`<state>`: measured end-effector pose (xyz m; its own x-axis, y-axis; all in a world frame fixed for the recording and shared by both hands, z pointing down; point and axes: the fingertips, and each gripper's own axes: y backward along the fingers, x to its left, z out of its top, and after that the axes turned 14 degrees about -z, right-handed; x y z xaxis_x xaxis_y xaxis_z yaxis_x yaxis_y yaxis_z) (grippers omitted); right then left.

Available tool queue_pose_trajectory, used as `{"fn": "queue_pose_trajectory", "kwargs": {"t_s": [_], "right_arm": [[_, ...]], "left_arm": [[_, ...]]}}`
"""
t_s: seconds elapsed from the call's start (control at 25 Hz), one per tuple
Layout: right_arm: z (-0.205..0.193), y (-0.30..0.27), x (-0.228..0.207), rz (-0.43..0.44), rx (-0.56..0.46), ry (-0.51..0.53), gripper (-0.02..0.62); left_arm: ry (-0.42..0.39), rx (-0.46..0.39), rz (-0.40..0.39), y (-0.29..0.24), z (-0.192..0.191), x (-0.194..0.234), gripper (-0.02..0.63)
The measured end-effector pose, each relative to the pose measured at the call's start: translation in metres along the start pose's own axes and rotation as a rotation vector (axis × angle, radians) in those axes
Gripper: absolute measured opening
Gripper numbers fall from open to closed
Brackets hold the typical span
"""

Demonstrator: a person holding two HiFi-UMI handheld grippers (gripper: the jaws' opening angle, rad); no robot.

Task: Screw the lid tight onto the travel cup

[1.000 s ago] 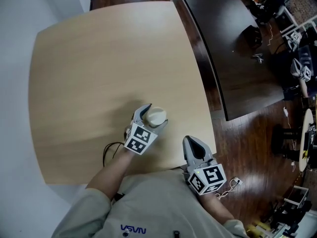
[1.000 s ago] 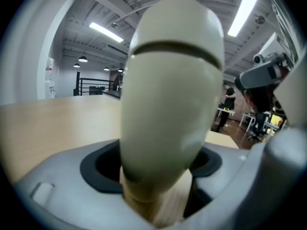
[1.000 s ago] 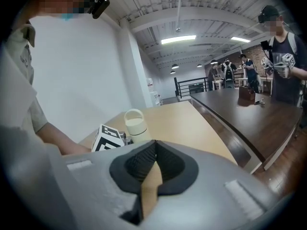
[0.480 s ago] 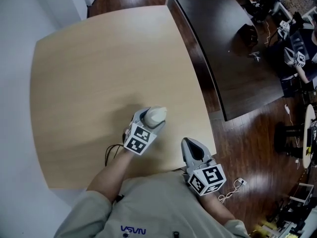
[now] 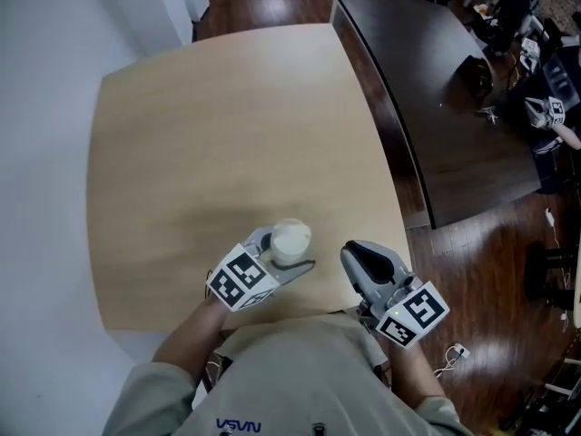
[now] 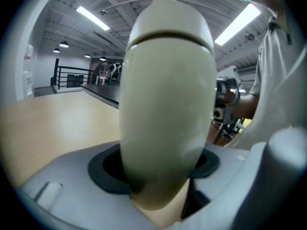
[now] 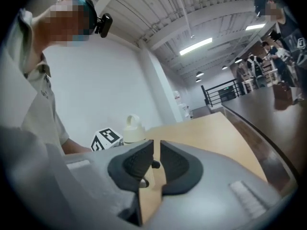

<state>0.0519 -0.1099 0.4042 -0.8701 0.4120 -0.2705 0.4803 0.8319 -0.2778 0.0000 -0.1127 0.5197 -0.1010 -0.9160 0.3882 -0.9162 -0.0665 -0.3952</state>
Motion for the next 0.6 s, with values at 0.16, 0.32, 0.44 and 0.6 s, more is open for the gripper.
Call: {"fn": "queue_pose_trajectory", "kwargs": {"t_s": [0.16,0.32,0.44,0.6], "right_arm": [[0.026,0.005,0.041,0.263,-0.021,0.049,0.147],[0.040,0.015,0.095,0.549,-0.009,0.137,0.240],[0.049,0.020,0.121,0.684,-0.013,0.177,0.263],[0.048,0.026,0.150,0.810,-0.003,0.219,0.282]], "left_arm": [[0.019,0.002,-0.098,0.024,0.003,-0.038,0.327],[-0.011,0.056,-0.199,0.038,-0.004,-0.073,0.328],[-0.029,0.089,-0.264,0.044,-0.004,-0.098,0.328],[-0.064,0.143,-0.306,0.047,-0.004,-0.118,0.328]]}}
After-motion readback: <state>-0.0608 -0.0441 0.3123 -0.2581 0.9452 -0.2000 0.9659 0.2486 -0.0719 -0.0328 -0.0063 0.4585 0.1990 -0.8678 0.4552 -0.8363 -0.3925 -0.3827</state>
